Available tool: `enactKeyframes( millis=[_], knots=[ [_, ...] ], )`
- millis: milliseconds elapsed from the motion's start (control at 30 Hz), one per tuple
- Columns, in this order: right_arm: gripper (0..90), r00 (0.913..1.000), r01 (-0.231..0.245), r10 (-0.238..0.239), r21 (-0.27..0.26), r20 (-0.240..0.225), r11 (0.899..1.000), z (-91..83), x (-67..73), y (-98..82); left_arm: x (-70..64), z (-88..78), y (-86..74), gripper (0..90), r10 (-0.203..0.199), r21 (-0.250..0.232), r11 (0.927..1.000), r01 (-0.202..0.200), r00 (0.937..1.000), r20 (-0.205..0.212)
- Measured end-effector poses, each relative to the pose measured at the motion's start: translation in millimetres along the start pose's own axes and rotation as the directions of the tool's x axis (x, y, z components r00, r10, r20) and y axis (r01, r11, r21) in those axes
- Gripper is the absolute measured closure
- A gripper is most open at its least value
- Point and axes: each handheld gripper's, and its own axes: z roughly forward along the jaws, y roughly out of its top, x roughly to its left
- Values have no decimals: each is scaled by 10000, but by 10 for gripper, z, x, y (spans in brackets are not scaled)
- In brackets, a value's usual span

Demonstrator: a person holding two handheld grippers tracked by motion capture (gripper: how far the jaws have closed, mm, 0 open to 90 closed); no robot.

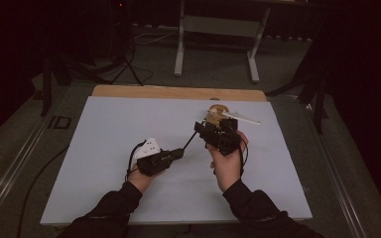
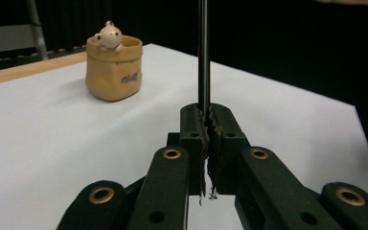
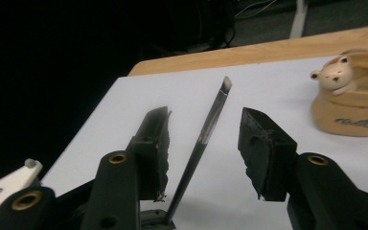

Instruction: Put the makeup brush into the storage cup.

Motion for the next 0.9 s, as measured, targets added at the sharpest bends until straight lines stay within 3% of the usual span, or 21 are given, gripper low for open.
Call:
enactKeyframes(
  millis=[167, 300, 433, 767, 900],
  knots=[
    [634, 9993, -331, 332, 40, -155, 9994, 25, -23, 7, -9, 10, 1, 855, 32, 101, 9999, -32, 10000, 41],
    [695, 9994, -245, 246, 18, -251, 9997, 31, -17, 8, -8, 15, -8, 854, 21, 158, 9999, -22, 10000, 80],
    [827, 9993, -295, 296, 45, -236, 9996, 37, -26, 6, -2, 12, -5, 854, -36, 175, 9998, 34, 9999, 124],
    [857, 9972, -351, 362, 183, -652, 9992, 32, -31, 16, -22, 47, 7, 849, -183, 410, 9990, 173, 9996, 224],
    [860, 9970, -285, 304, 277, -718, 9992, 35, -28, 37, -55, 45, 35, 793, 116, 394, 9991, -130, 9993, 350]
  ],
)
